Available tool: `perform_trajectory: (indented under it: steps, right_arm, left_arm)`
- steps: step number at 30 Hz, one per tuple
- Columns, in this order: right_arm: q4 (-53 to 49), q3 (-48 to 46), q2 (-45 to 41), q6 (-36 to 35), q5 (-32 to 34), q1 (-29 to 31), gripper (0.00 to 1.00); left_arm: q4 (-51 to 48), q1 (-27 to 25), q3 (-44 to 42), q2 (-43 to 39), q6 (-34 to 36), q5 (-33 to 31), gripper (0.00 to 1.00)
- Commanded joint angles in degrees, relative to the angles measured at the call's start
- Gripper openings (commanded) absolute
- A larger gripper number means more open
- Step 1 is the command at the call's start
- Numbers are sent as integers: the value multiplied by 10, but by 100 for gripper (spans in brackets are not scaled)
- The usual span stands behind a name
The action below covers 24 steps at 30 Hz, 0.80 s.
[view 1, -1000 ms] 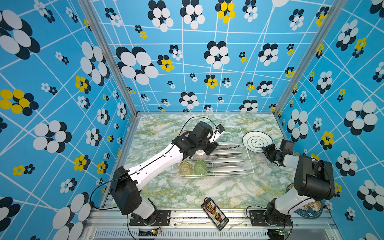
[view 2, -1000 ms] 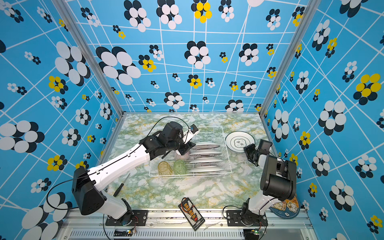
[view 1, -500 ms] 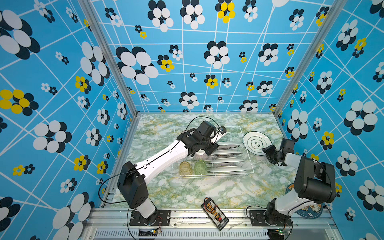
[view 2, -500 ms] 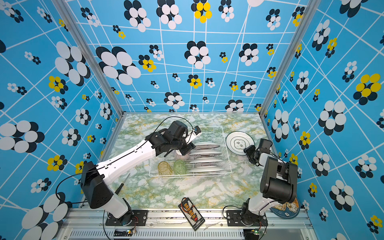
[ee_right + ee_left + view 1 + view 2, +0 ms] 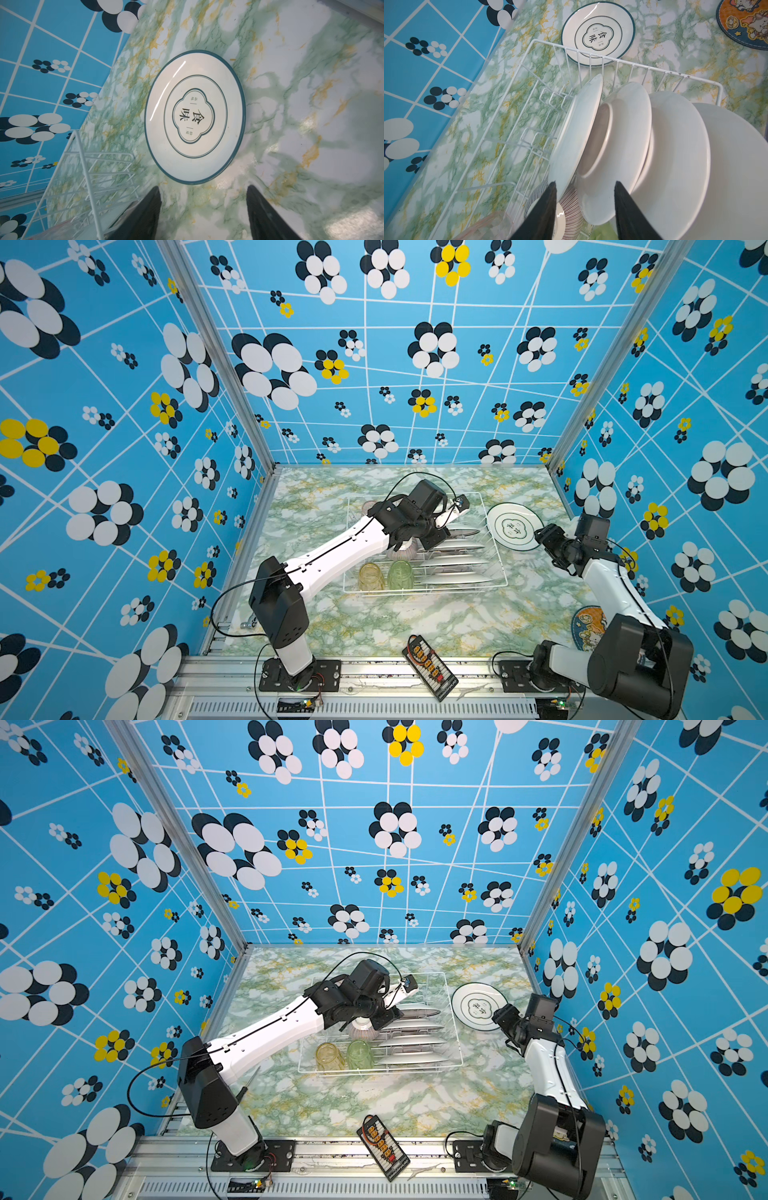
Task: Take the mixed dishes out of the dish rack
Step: 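Lower the plate beside the rack with the right gripper while the left returns, then grasp the red-lettered white plate in the rack with the left gripper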
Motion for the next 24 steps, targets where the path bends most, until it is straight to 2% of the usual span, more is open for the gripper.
perform_trajectory:
  steps: [1,10,18,24]
  right_arm:
    - [-60,19,-33,-28,-16,-1,67]
    - [-90,34,-88,-41,-30,11,68]
    - [-86,21,-96,-44,-41,11,68]
    - [-84,18,-102,-45,-44,10,68]
  left_arm:
    - [-31,-10,35,35,33,-37,46]
    - [-56,-23,111,106,71,-111,46]
    - [-89,-26,161,158,92,-138,44]
    - [-108,-26,198,186,107,-152,30]
